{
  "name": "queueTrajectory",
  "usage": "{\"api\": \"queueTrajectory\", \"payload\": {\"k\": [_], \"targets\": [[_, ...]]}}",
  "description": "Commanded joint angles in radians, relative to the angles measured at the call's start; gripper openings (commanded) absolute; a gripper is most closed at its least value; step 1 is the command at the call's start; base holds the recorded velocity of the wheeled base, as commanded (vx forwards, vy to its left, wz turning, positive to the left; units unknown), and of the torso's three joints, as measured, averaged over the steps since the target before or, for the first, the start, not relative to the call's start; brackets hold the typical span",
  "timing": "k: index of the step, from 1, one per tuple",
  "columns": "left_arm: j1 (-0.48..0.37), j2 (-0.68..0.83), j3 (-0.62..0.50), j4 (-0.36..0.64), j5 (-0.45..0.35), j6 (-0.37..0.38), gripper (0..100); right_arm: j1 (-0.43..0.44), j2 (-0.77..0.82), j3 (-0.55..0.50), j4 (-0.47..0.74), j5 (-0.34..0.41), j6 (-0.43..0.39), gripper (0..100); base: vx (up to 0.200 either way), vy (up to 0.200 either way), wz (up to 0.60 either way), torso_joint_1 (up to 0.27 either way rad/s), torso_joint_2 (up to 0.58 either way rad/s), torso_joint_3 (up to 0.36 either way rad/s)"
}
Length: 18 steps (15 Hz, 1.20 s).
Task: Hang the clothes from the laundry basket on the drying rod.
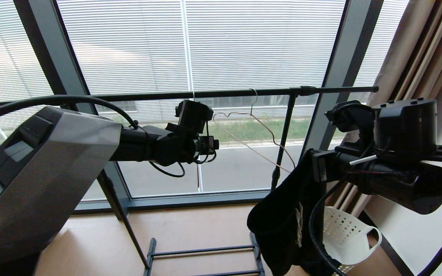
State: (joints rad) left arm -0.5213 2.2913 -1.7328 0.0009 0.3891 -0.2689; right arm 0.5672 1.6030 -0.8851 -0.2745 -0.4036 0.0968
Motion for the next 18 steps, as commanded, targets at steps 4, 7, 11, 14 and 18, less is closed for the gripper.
{"api": "queueTrajectory", "payload": {"k": [4, 7, 11, 14, 18], "targets": [[0.009, 0.089, -0.053, 0.001, 0.004, 0.02, 0, 0.0, 0.002, 0.0, 0.0, 0.0, 0.0, 0, 0.0, 0.0, 0.0, 0.0, 0.0, 0.0], [0.024, 0.08, -0.044, 0.001, 0.023, 0.017, 0, 0.002, 0.005, 0.0, 0.0, 0.0, 0.0, 0, 0.0, 0.0, 0.0, 0.0, 0.0, 0.0], [0.044, 0.062, -0.031, -0.001, 0.028, 0.01, 0, 0.003, 0.006, 0.002, 0.0, 0.0, 0.0, 0, 0.0, 0.0, 0.0, 0.0, 0.0, 0.0], [0.043, 0.016, -0.001, -0.004, 0.027, 0.011, 0, 0.003, 0.006, 0.002, 0.0, 0.0, 0.0, 0, 0.0, 0.0, 0.0, 0.0, 0.0, 0.0], [0.02, -0.087, 0.076, -0.005, 0.014, 0.017, 0, 0.003, 0.008, 0.002, 0.0, 0.0, 0.0, 0, 0.0, 0.0, 0.0, 0.0, 0.0, 0.0]]}}
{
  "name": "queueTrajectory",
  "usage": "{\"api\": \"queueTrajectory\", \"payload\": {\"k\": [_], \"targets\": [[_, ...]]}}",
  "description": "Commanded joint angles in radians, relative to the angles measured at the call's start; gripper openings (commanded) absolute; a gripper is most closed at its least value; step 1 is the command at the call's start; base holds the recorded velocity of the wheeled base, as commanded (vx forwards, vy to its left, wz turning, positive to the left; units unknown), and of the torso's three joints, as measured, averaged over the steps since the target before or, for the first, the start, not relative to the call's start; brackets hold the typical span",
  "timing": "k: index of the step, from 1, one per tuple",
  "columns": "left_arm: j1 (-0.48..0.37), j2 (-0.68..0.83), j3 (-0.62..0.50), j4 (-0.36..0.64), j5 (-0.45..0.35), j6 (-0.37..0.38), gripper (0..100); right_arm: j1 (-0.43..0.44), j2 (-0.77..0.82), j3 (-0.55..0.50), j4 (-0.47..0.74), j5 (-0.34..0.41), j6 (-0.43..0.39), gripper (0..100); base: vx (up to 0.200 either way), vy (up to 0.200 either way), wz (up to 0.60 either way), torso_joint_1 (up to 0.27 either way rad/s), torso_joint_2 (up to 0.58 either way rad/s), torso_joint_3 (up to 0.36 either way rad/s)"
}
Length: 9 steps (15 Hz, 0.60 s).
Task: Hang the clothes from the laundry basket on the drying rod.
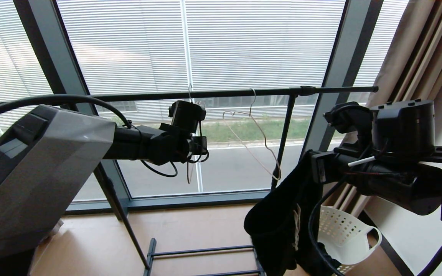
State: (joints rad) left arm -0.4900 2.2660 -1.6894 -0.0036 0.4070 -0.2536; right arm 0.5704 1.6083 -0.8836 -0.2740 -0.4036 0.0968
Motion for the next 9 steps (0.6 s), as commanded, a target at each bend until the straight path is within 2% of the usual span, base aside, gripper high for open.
{"api": "queueTrajectory", "payload": {"k": [1, 7, 9], "targets": [[-0.019, -0.089, 0.065, -0.001, -0.005, 0.004, 0, 0.0, 0.001, 0.0, -0.001, 0.0, 0.0, 0, 0.0, 0.0, 0.0, 0.0, 0.0, 0.0], [-0.028, -0.186, 0.234, -0.012, -0.007, 0.004, 0, 0.0, 0.001, 0.0, -0.001, 0.0, 0.0, 0, 0.0, 0.0, 0.0, 0.0, 0.0, 0.0], [-0.028, -0.215, 0.278, -0.052, -0.007, 0.007, 0, 0.0, 0.001, 0.0, -0.001, 0.0, 0.0, 0, 0.0, 0.0, 0.0, 0.0, 0.0, 0.0]]}}
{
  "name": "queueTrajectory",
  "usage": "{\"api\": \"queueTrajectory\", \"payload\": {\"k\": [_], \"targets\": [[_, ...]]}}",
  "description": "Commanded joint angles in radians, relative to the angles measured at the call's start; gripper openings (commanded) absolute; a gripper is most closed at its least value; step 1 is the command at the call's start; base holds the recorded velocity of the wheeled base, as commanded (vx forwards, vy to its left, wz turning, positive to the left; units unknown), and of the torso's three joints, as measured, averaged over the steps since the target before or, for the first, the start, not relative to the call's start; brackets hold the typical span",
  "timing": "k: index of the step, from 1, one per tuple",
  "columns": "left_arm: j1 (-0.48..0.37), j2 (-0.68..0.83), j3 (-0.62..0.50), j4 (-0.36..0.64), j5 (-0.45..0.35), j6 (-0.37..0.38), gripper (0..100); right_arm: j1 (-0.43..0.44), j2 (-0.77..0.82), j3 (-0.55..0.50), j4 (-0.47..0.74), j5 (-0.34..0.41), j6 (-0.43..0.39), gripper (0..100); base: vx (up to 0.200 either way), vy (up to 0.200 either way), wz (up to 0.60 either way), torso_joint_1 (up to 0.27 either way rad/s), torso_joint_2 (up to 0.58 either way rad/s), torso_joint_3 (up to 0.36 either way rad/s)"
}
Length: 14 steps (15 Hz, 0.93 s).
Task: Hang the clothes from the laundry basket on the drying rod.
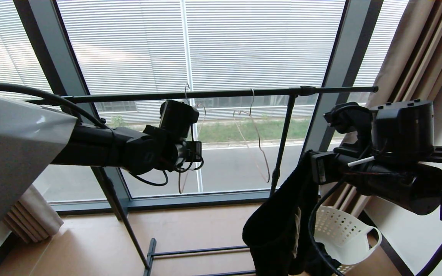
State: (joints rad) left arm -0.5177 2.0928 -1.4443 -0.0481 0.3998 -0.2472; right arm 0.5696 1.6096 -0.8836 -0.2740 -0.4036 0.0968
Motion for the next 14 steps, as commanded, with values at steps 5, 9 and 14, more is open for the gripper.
{"api": "queueTrajectory", "payload": {"k": [5, 9, 14], "targets": [[-0.007, -0.083, 0.119, -0.076, -0.006, 0.029, 0, 0.0, 0.013, 0.0, -0.001, -0.001, 0.0, 0, 0.0, 0.0, 0.0, 0.0, 0.0, 0.0], [-0.021, -0.169, 0.208, -0.076, -0.084, 0.031, 0, 0.001, 0.013, 0.0, -0.001, -0.001, 0.0, 0, 0.0, 0.0, 0.0, 0.0, 0.0, 0.0], [-0.021, -0.306, 0.423, -0.168, -0.125, 0.078, 0, 0.001, 0.015, 0.0, -0.001, -0.001, 0.0, 0, 0.0, 0.0, 0.0, 0.0, 0.0, 0.0]]}}
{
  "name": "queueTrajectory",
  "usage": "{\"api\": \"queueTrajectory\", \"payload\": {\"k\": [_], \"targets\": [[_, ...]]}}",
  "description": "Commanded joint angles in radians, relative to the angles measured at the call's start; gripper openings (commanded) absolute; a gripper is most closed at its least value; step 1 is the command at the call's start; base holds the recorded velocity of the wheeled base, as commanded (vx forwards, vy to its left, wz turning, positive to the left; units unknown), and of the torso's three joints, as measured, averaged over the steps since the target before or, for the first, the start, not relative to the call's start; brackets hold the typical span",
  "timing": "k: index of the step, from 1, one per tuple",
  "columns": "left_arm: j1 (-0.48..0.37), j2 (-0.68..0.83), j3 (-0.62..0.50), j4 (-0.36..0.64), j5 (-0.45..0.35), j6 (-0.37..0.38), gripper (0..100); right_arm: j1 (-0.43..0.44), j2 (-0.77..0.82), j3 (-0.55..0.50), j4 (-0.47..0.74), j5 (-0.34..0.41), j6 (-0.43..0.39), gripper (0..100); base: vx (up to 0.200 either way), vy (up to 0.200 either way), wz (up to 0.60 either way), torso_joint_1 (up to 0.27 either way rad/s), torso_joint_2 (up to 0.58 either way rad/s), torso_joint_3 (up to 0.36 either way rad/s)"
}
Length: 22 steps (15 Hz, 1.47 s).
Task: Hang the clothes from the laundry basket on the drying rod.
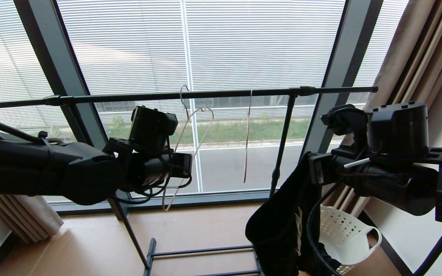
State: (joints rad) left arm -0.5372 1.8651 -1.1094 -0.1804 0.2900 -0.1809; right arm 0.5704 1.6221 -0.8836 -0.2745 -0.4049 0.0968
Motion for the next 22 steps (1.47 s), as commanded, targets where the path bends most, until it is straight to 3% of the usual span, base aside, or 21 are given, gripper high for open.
{"api": "queueTrajectory", "payload": {"k": [1, 2, 4, 5, 7, 9, 11, 15, 19, 20, 22], "targets": [[-0.001, -0.078, 0.088, -0.036, -0.015, 0.012, 0, 0.0, 0.002, 0.0, 0.0, 0.0, 0.0, 0, 0.0, 0.0, 0.0, 0.0, 0.0, 0.0], [-0.001, -0.129, 0.187, -0.111, -0.02, 0.057, 0, 0.0, 0.001, 0.002, 0.0, 0.0, 0.0, 0, 0.0, 0.0, 0.0, 0.0, 0.0, 0.0], [-0.001, -0.152, 0.229, -0.139, -0.022, 0.066, 0, 0.002, 0.001, 0.005, 0.0, 0.0, 0.0, 0, 0.0, 0.0, 0.0, 0.0, 0.0, 0.0], [0.003, -0.248, 0.378, -0.2, -0.098, 0.096, 0, 0.008, 0.001, 0.008, 0.0, -0.003, 0.0, 0, 0.0, 0.0, 0.0, 0.0, 0.0, 0.0], [0.011, -0.31, 0.482, -0.261, -0.176, 0.116, 0, 0.016, 0.001, 0.014, 0.0, -0.02, 0.0, 0, 0.0, 0.0, 0.0, 0.0, 0.0, 0.0], [0.039, -0.337, 0.603, -0.386, -0.278, 0.159, 0, 0.026, 0.008, 0.014, 0.0, -0.049, 0.0, 0, 0.0, 0.0, 0.0, 0.0, 0.0, 0.0], [0.06, -0.337, 0.688, -0.485, -0.33, 0.179, 0, 0.025, 0.008, 0.015, 0.0, -0.054, 0.0, 0, 0.0, 0.0, 0.0, 0.0, 0.0, 0.0], [0.125, -0.334, 0.836, -0.682, -0.453, 0.179, 0, -0.007, 0.022, 0.005, 0.0, -0.054, -0.003, 0, 0.0, 0.0, 0.0, 0.0, 0.0, 0.0], [0.151, -0.288, 0.898, -0.821, -0.577, 0.182, 0, -0.037, 0.064, -0.009, 0.0, -0.054, -0.009, 0, 0.0, 0.0, 0.0, 0.0, 0.0, 0.0], [0.152, -0.268, 0.908, -0.849, -0.606, 0.198, 0, -0.038, 0.084, -0.017, -0.002, -0.055, -0.02, 0, 0.0, 0.0, 0.0, 0.0, 0.0, 0.0], [0.171, -0.219, 0.936, -0.883, -0.649, 0.347, 0, -0.063, 0.102, -0.048, -0.002, -0.081, -0.04, 0, 0.0, 0.0, 0.0, 0.0, 0.0, 0.0]]}}
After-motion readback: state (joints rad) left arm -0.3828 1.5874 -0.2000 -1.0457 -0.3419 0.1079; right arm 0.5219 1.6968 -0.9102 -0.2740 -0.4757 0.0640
